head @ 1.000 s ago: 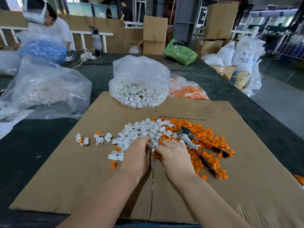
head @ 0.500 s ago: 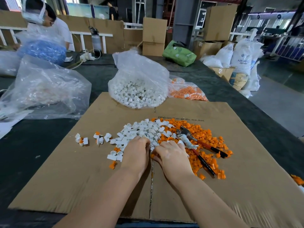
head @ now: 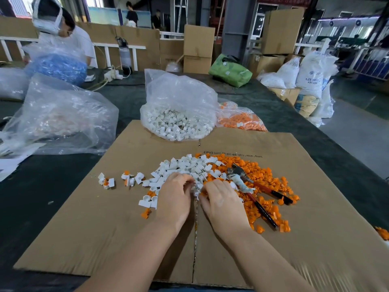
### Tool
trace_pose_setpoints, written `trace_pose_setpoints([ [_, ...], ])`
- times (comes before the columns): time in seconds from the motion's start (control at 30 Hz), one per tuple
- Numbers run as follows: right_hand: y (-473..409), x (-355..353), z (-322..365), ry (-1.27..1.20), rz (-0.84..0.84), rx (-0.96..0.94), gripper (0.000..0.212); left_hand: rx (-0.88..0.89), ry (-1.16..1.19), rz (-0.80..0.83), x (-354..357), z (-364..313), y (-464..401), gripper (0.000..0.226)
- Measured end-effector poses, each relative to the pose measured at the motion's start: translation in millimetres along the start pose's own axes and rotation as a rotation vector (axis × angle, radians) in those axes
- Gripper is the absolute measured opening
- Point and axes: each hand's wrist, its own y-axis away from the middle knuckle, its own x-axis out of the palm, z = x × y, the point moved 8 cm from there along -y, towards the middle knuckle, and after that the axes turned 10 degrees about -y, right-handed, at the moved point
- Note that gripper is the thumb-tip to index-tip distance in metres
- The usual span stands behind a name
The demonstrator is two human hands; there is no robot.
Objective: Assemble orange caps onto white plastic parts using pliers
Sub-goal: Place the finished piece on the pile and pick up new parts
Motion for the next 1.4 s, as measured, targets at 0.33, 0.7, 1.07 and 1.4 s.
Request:
trace_pose_setpoints([
  [0.33, 17, -7, -17, -0.147, 0.021, 0.138, 0.018, -0.003, 0.028, 0.077, 11, 0, 9, 0.010],
  [0.7, 9, 1, -29, 0.407, 0.307, 0.128, 0.035, -0.100, 0.158, 0.184, 22, 8, 16, 0.014],
  [1.07, 19, -14, -47, -0.497, -0.212, 0.291, 0.012, -0.159, 0.305, 0.181, 23, 14, 19, 0.022],
  [1.4, 15, -13, -51, -0.663, -0.210, 0.426, 0.026, -0.115, 0.306, 0.201, 27, 8, 17, 0.019],
])
